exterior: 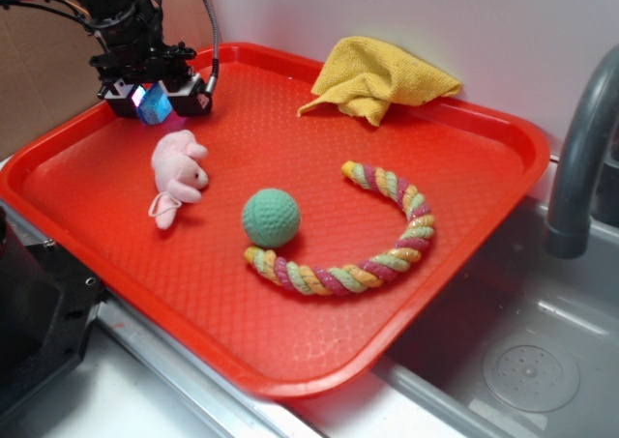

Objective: Grab the blue sponge.

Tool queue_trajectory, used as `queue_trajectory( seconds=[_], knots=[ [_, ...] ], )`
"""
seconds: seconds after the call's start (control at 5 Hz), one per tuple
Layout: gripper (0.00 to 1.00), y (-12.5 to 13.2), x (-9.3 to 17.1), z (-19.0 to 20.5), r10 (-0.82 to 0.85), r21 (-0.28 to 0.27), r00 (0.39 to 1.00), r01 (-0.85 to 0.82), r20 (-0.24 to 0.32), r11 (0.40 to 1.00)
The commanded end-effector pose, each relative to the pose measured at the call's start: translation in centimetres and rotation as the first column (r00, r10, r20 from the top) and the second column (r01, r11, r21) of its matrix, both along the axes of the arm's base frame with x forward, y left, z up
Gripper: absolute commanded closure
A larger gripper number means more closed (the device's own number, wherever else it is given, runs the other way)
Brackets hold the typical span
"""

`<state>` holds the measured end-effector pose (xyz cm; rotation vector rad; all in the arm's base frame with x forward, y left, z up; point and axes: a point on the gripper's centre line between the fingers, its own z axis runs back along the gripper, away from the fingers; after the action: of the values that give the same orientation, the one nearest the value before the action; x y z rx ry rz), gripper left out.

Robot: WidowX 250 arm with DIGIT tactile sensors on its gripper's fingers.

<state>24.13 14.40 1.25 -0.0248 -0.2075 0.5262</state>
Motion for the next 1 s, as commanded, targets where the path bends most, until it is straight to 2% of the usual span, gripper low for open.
queue_trajectory(
  seconds=[0.0,0.4,0.6,0.8],
  knots=[
    [1.0,0.2,-2.1,3.2,-0.024,-0.033,0.999,0.024,-0.027,0.999],
    [1.0,-4.0,-6.9,12.4,-0.161,0.003,0.983,0.162,0.088,0.987],
    [1.0,-5.9,-7.7,14.0,-0.278,-0.016,0.954,0.281,0.117,0.959],
    [1.0,-8.1,-7.4,14.5,-0.401,-0.046,0.914,0.404,0.061,0.914]
  ],
)
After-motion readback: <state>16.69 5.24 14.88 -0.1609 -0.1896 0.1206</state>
